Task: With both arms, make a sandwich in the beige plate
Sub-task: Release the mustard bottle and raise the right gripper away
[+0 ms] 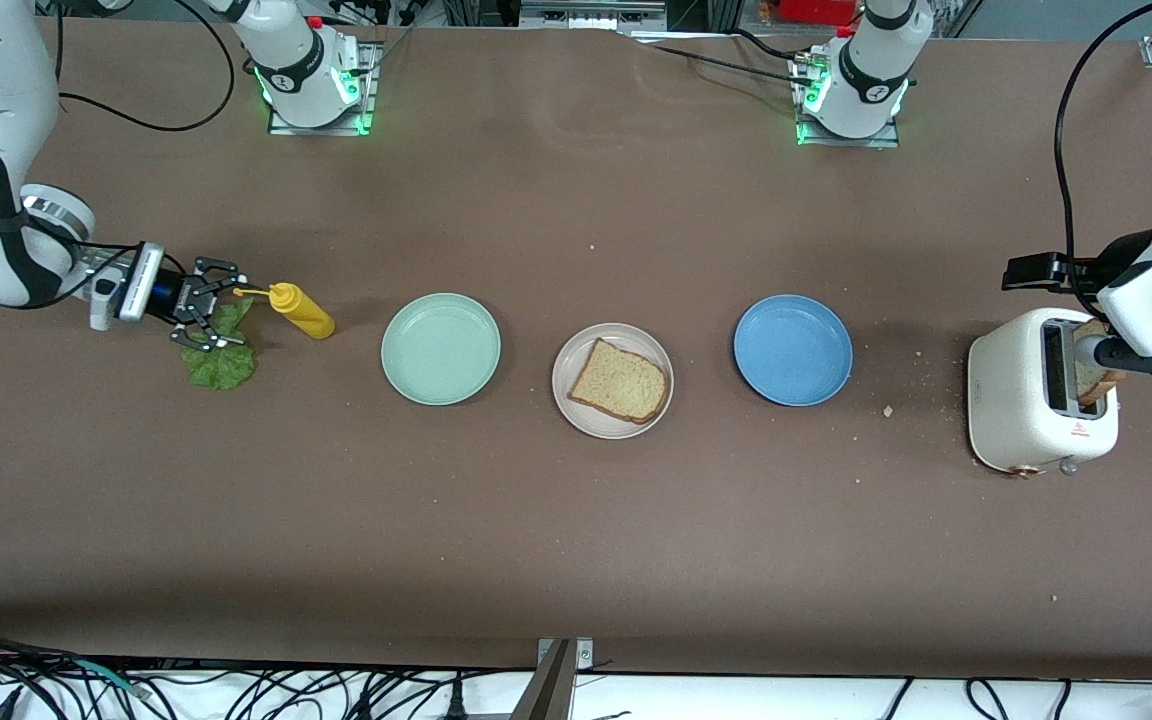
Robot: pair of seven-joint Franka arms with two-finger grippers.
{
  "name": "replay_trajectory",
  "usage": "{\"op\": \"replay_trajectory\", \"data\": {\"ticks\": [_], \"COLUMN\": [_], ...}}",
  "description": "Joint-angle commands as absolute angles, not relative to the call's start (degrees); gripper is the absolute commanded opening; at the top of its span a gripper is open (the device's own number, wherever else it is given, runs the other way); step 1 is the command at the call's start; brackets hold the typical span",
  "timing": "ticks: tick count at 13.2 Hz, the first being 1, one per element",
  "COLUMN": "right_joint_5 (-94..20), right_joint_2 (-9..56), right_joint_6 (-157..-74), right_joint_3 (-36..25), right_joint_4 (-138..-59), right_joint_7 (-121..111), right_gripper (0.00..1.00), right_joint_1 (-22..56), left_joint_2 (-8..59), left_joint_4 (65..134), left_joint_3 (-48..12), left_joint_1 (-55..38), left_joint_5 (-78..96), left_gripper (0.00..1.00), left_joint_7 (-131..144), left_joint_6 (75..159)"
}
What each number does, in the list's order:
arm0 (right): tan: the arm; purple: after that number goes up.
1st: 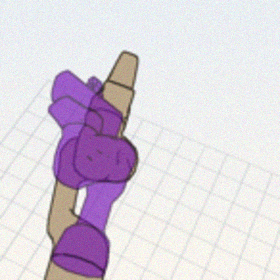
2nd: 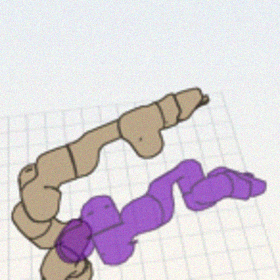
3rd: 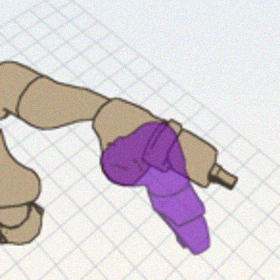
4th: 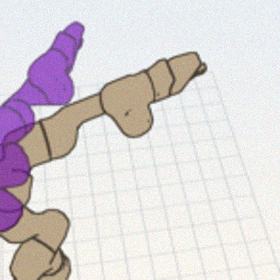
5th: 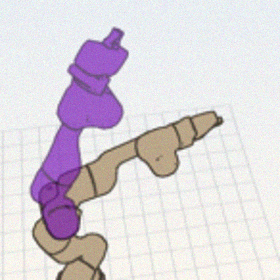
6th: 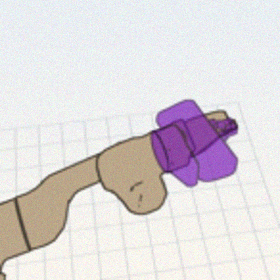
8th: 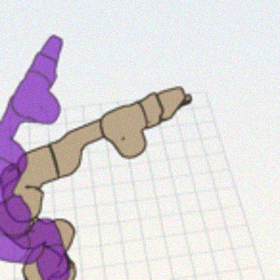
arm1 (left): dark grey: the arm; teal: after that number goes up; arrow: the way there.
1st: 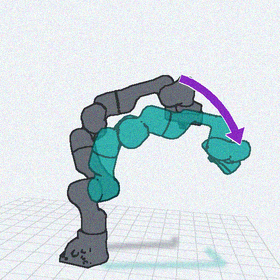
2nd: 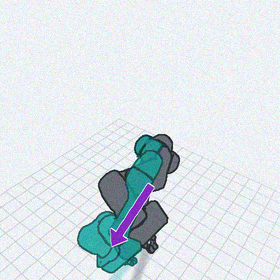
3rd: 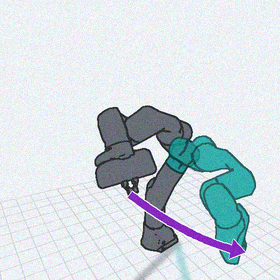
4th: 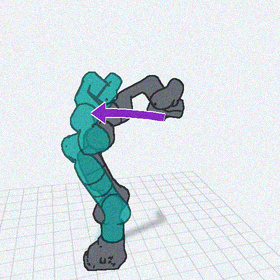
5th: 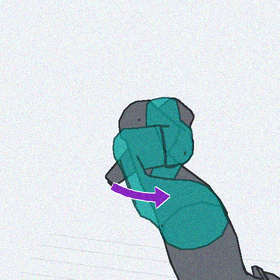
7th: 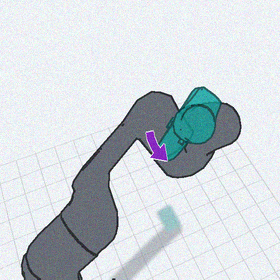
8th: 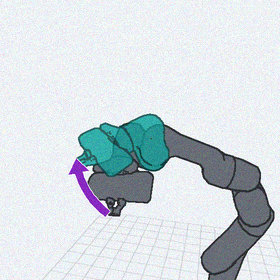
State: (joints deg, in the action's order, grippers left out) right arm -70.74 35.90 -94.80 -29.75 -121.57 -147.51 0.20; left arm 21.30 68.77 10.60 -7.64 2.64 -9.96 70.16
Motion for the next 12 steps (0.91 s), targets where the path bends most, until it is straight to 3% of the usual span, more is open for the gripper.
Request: {"op": "replay_trajectory", "data": {"ticks": [1,4,6,9,12], "right_joint_5": [-63.9,-55.8,-50.9,-50.1,-46.2], "right_joint_2": [35.1,34.9,34.6,35.2,35.9], "right_joint_6": [-95.7,-95.7,-96.4,-100.7,-110.0], "right_joint_3": [-33.4,-37.1,-42.2,-52.9,-54.8], "right_joint_4": [-114.7,-105.8,-102.1,-102.5,-105.8], "right_joint_7": [-137.6,-120.7,-107.7,-88.6,-69.8], "right_gripper": [0.99,0.99,0.99,0.99,0.99], "right_joint_1": [2.0,5.3,11.7,24.3,30.1], "left_joint_2": [20.8,20.8,20.8,20.8,20.8], "left_joint_4": [68.8,68.8,68.8,69.0,69.2], "left_joint_3": [10.5,10.5,10.5,10.5,10.5], "left_joint_1": [-7.8,-7.8,-7.7,-7.8,-7.7], "left_joint_5": [0.4,0.4,0.4,0.4,0.4], "left_gripper": [0.99,0.99,0.99,0.99,0.99], "left_joint_7": [-10.2,-10.2,-10.2,-10.2,-10.3], "left_joint_6": [69.8,69.8,69.8,69.8,69.8]}}
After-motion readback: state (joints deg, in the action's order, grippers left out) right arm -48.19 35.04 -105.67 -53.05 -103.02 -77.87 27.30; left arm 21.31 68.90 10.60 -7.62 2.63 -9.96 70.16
